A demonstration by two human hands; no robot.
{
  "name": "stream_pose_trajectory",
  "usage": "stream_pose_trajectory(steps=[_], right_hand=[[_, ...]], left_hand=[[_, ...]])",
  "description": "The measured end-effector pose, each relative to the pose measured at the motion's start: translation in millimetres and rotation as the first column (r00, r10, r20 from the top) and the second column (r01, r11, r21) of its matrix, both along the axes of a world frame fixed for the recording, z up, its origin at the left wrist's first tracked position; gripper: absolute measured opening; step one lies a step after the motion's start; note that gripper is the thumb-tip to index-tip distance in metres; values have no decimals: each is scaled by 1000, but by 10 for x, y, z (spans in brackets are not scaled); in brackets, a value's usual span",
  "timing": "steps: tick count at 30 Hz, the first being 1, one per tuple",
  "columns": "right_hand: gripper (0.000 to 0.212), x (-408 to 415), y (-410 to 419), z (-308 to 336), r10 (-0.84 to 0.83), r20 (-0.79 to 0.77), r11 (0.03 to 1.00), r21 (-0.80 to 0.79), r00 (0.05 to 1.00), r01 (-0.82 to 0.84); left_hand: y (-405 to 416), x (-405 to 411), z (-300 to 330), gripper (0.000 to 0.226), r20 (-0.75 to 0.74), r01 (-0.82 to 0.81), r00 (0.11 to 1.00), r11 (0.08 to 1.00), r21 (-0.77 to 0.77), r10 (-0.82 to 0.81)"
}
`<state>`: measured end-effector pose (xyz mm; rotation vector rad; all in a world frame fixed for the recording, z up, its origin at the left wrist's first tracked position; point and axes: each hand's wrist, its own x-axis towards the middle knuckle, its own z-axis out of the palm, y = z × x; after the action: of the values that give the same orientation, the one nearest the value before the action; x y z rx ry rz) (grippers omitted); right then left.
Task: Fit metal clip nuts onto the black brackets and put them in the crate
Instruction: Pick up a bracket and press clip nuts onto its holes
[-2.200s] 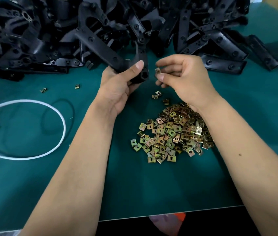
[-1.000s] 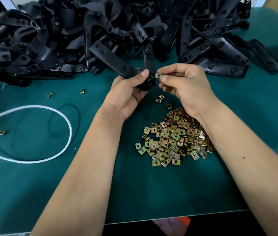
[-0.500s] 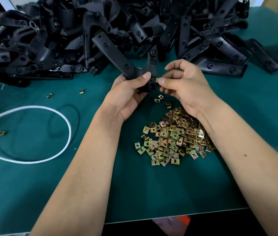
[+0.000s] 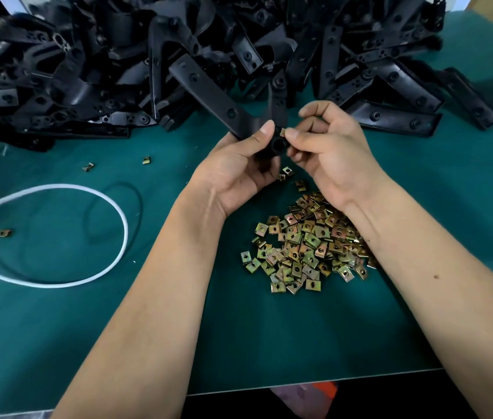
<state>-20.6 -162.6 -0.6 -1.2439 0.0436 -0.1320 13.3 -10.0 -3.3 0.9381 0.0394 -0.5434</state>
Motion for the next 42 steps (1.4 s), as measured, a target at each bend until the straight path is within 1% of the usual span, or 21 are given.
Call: stream_pose_trajectory(steps=[5,8,10,12,14,16,17,18,19,20,21,22,23,24,25,29,34,36,39,41,42], right_hand=[[31,6,-36,-4,49,0,998,-39,999,-49],[30,14,-57,-15,67,1,997,-46,998,-67],[30,30,-67,-30,55,4,996,-71,998,-54],[33,47,-67,-36,26,-1,987,-161,1000,-26],[37,52,-51,-38,-17,2,956,-294,1000,17],[35,42,-43,-24,-63,39,909,-410,997,74],[32,32,-44,-9,-77,68,874,-476,995,100],[29,19,-55,12,-66,102,816,-566,993,112],[24,7,-70,38,0,129,732,-675,992,88],[18,-8,-80,67,129,118,624,-781,985,12],[12,-30,-73,96,282,51,497,-862,958,-100],[9,-58,-57,119,405,-52,364,-907,913,-213],[8,-81,-38,135,477,-150,253,-920,866,-299],[10,-94,-27,150,509,-219,184,-917,833,-353],[11,-100,-29,164,520,-260,155,-908,814,-389],[7,-126,-60,209,544,-302,140,-887,782,-440],[10,-164,-97,264,573,-355,122,-854,739,-505],[14,-162,-127,286,578,-369,118,-845,728,-522],[12,-161,-124,284,582,-372,107,-847,723,-521],[11,-154,-131,278,573,-346,129,-857,743,-499],[11,-150,-143,274,567,-328,156,-858,755,-490]], left_hand=[[-1,-32,3,13,23,30,999,997,68,-31],[6,-42,7,19,34,32,999,997,65,-34],[2,-48,13,20,73,9,997,997,81,-15],[-12,-39,-1,21,167,-56,985,989,137,33],[-16,-26,-21,23,259,-128,962,977,172,80],[6,4,-23,20,259,-187,956,968,166,141],[29,32,-20,18,238,-222,954,962,158,181],[59,63,-19,17,218,-253,951,956,148,218],[88,95,-17,17,205,-278,947,952,131,248],[116,121,-16,17,192,-299,942,948,107,276],[142,141,-14,20,175,-319,937,944,84,301],[161,154,-13,25,155,-336,934,940,65,323],[175,159,-16,31,133,-350,931,936,50,341],[184,159,-17,35,108,-359,929,933,30,354],[190,159,-18,35,88,-362,929,932,8,360],[177,158,-14,27,50,-379,924,925,-24,380],[175,138,-10,16,-7,-388,921,920,-50,388],[180,136,-10,26,7,-390,921,921,-26,390],[186,130,-2,39,8,-393,919,919,-39,393],[188,125,4,39,-1,-390,921,920,-48,390],[186,124,6,38,-1,-385,923,922,-47,385]])
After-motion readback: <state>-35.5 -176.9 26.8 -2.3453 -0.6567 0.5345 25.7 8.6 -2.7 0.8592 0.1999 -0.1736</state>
